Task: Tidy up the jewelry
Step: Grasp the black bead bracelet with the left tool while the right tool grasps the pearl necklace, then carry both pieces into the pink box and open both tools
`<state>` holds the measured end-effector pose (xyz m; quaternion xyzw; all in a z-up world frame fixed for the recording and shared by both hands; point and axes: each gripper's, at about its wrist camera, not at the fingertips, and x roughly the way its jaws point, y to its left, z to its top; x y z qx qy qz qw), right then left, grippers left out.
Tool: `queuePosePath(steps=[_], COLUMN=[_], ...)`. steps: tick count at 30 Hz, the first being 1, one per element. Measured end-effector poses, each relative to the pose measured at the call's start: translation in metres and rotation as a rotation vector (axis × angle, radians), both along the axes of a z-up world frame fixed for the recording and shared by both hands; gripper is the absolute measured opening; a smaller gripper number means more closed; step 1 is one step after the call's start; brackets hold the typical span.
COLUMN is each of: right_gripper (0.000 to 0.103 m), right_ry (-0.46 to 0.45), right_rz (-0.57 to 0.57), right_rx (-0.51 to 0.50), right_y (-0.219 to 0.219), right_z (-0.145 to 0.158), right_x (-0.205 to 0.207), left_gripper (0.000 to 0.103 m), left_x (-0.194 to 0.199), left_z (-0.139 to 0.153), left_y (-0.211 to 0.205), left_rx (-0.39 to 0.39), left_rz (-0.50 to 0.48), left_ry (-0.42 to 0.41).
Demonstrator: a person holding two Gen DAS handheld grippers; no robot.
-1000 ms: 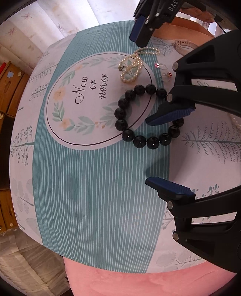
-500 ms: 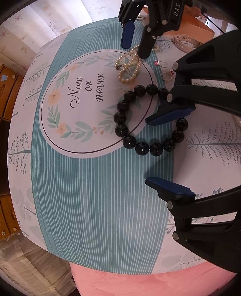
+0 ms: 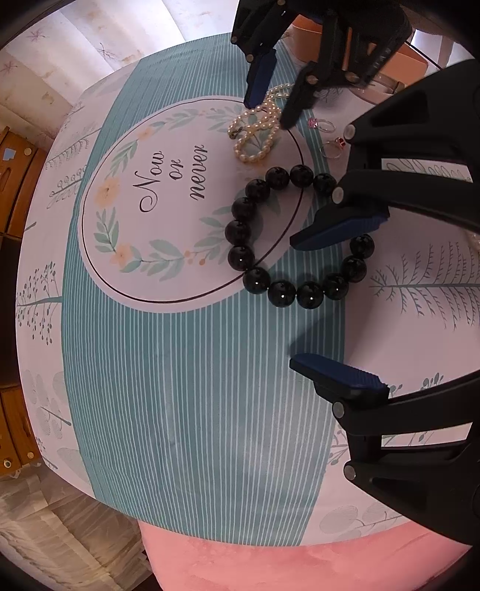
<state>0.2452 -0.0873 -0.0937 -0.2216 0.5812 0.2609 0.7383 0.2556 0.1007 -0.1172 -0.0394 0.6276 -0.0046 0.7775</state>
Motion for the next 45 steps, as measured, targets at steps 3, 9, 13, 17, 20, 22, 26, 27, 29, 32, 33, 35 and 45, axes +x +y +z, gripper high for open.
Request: queuePosePath(steps=[3, 9, 13, 17, 20, 22, 26, 27, 29, 32, 33, 35, 45], right_gripper=[0.014, 0.004, 0.004, 0.004, 0.004, 0.004, 0.004, 0.004, 0.004, 0.004, 0.004, 0.004, 0.004], right_ry=[0.014, 0.042, 0.051, 0.037, -0.002, -0.026, -0.123, -0.150, -0.203, -0.276, -0.296, -0.353, -0.461], right_rz=[-0.031, -0.146, -0.178, -0.240, -0.283, -0.303, -0.341, -0.353, -0.379, -0.421, -0.429, -0.456, -0.569], right_rx=[0.016, 0.095, 0.132, 0.240, 0.348, 0.409, 0.524, 0.545, 0.593, 0.659, 0.669, 0.690, 0.641], right_y=[-0.007, -0.012, -0.019, -0.038, -0.053, -0.064, -0.088, -0.095, -0.111, -0.137, -0.147, -0.165, -0.245], right_z=[0.004, 0.004, 0.009, 0.033, 0.066, 0.086, 0.141, 0.155, 0.182, 0.222, 0.235, 0.258, 0.308], right_x=[0.005, 0.014, 0.007, -0.015, -0.033, -0.045, -0.075, -0.083, -0.099, -0.124, -0.133, -0.155, -0.246], left_gripper=[0.055, 0.012, 0.012, 0.012, 0.012, 0.012, 0.012, 0.012, 0.012, 0.012, 0.012, 0.012, 0.012], left_x=[0.000, -0.004, -0.007, -0.016, -0.026, -0.034, -0.050, -0.052, -0.061, -0.072, -0.076, -0.084, -0.127], left_z=[-0.001, 0.001, 0.003, 0.006, 0.020, 0.036, 0.076, 0.088, 0.109, 0.139, 0.147, 0.163, 0.208], left_y=[-0.004, -0.011, -0.011, -0.008, -0.012, -0.018, -0.031, -0.038, -0.045, -0.063, -0.070, -0.086, -0.173], left_rx=[0.010, 0.036, 0.008, -0.031, -0.052, -0.069, -0.109, -0.122, -0.143, -0.165, -0.174, -0.201, -0.316], left_rz=[-0.002, -0.014, 0.009, 0.046, 0.053, 0.043, 0.004, -0.010, -0.036, -0.081, -0.096, -0.135, -0.328], left_ry=[-0.004, -0.021, -0.013, -0.015, -0.048, -0.082, -0.156, -0.175, -0.206, -0.247, -0.259, -0.283, -0.339])
